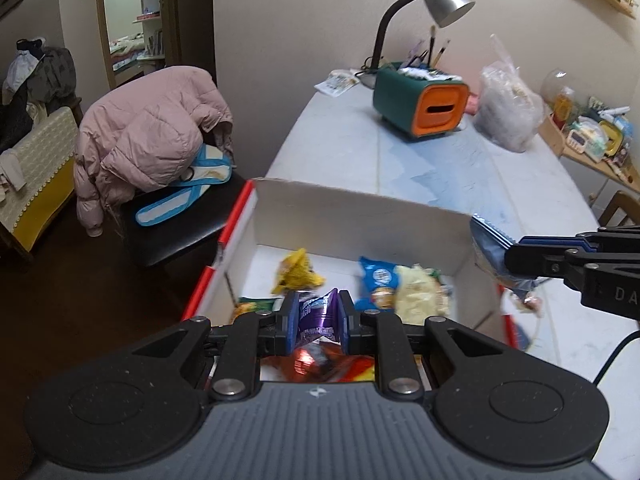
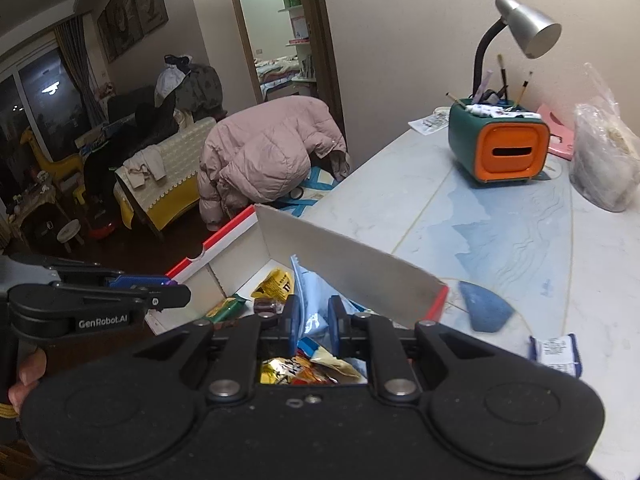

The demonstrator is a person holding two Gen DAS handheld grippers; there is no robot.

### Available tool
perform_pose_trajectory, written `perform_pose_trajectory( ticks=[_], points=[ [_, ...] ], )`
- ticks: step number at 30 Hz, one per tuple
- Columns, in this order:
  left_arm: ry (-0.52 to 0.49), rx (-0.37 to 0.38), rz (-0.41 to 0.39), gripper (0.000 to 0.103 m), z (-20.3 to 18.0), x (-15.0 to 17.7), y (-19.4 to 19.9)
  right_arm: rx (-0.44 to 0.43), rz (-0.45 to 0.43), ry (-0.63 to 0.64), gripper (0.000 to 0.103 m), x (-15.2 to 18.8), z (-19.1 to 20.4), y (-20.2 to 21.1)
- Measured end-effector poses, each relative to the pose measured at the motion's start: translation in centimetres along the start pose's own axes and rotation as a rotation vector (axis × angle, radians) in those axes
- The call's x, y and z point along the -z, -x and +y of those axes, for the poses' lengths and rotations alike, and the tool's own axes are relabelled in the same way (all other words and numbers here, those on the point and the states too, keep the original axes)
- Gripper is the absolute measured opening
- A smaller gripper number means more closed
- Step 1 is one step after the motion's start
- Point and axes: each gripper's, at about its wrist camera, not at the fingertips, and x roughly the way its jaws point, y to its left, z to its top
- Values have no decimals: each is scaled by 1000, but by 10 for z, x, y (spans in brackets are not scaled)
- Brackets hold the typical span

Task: Organize snacks
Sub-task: 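Carry the purple candy and pale blue packet over into the box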

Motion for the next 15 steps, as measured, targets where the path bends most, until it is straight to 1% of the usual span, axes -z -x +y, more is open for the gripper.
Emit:
perform_pose_trajectory(
  ticks=[7,15],
  points=[
    [-17,11,46,19,15,-4,-33,28,47,-29,13,2,3,-33],
    [-65,12,96,19,15,-2,-65,74,106,-44,13,13,6,-64]
  ],
)
